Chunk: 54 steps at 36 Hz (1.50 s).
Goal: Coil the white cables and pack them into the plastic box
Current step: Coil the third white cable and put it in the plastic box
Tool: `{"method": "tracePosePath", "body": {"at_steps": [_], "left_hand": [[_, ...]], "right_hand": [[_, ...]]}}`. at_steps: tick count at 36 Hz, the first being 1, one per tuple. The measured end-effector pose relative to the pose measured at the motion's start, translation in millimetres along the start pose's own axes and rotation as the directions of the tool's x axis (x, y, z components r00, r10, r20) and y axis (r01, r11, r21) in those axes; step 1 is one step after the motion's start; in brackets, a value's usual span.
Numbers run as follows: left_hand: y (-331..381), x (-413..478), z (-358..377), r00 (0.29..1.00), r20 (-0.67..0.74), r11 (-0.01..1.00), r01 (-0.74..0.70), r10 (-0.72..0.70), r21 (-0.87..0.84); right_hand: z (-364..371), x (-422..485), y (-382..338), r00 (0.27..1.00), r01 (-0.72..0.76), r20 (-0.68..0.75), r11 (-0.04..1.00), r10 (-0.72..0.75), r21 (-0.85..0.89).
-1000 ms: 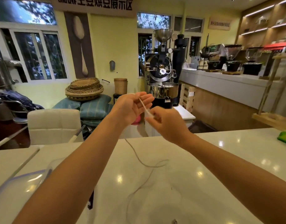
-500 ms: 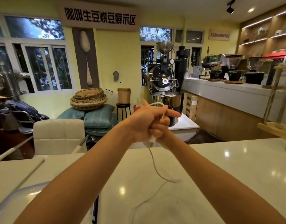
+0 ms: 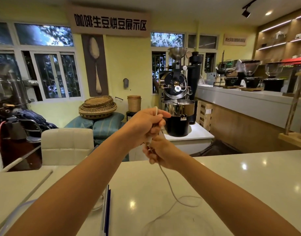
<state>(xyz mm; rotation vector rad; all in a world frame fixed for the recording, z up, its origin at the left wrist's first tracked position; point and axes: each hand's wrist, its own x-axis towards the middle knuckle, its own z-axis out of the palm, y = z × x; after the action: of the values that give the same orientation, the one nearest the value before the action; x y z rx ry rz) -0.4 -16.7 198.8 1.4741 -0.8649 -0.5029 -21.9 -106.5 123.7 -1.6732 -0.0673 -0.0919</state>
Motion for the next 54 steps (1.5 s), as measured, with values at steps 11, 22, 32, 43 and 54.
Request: {"method": "tracePosePath", "body": {"at_steps": [11,22,32,43,54], "left_hand": [[-28,17,-34,0.939,-0.255,0.963,-0.185,0.231,0.194],[-55,-6,-32,0.993,-0.078,0.947,-0.063,0.092,0.315],[-47,-23,-14,0.972,0.237,1.000,0.004,-0.003,-0.004],[-20,-13,0,0.948,0.267,0.954,-0.092,0.171,-0.286],[-20,21,-11,0.954,-0.103,0.959,-0.276,0.282,0.066]], "right_hand": [[6,-40,-23,0.997,0.060,0.005,0.782,-0.073,-0.621],[-28,-33,-65,0.935,0.197,0.033,0.440,-0.352,-0.876],[-60,-12,-90,0.858,0.291,0.018,0.457,-0.513,-0.841],[-49,11,-43,0.920,0.354,-0.103,0.916,-0.377,-0.187],[12,0,3,0.997,0.075,0.011,0.997,-0.075,-0.011]]}}
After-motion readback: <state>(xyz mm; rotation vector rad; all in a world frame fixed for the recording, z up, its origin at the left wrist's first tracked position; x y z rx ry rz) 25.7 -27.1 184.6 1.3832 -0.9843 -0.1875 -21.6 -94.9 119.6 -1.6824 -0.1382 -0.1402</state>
